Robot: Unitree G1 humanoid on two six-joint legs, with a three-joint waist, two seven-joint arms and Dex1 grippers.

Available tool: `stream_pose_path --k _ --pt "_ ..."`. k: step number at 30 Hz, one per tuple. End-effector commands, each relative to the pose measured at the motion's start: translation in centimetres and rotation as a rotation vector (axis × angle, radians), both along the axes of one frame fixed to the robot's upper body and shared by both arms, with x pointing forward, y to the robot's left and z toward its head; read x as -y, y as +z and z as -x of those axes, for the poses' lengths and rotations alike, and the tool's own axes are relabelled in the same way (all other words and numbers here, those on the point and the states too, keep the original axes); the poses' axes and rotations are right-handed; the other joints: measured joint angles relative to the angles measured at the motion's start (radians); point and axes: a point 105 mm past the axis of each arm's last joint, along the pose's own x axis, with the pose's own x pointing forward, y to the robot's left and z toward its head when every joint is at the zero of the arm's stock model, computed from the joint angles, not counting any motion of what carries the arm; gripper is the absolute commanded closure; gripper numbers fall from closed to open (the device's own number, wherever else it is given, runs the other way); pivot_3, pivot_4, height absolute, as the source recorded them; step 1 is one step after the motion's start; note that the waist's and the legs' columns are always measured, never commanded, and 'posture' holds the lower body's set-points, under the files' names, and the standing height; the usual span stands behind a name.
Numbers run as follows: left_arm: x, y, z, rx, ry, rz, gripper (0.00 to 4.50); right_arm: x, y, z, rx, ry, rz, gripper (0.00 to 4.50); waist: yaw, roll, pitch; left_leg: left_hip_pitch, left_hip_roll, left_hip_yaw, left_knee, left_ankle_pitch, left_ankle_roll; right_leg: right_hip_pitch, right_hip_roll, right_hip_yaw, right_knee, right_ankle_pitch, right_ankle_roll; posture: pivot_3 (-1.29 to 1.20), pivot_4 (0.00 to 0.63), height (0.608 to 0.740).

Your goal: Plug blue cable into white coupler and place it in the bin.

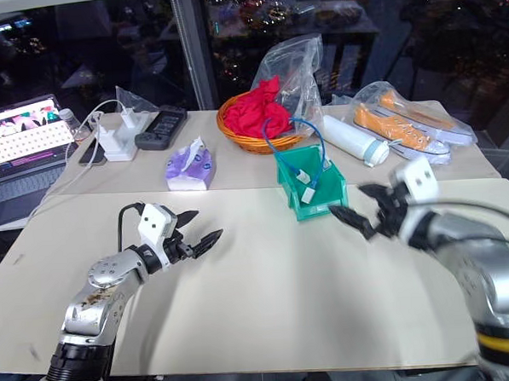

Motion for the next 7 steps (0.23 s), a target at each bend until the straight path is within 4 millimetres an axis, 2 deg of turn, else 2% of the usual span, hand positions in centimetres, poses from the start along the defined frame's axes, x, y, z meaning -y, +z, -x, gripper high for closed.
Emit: stream_pose_path --k 1,3,7 --pt "-0.6 -0.5 -0.5 0.017 0.030 -0.072 0.26 2.7 0.2 1.9 0.113 -0.112 0.072 0.03 -0.002 -0.001 0.001 0.001 0.000 0.001 0.000 -0.001 0.001 0.000 0.000 0.002 0.000 0.001 0.000 0.00 0.150 0.740" --pt "-1.2 -0.7 -0.8 0.023 0.057 -0.089 0.26 3.8 -0.6 2.7 0.131 -0.181 0.075 0.03 -0.002 -0.001 0.001 0.005 0.000 0.000 0.000 -0.001 0.002 0.003 0.000 0.001 -0.001 0.001 0.000 0.00 0.150 0.740" --pt "-1.0 -0.7 -0.5 -0.012 -0.006 -0.049 0.26 3.6 -1.4 3.2 0.138 -0.199 0.073 0.03 -0.013 -0.001 0.001 0.009 0.000 0.002 0.000 0.001 -0.001 0.004 0.000 0.005 0.001 0.002 -0.002 0.00 0.150 0.740"
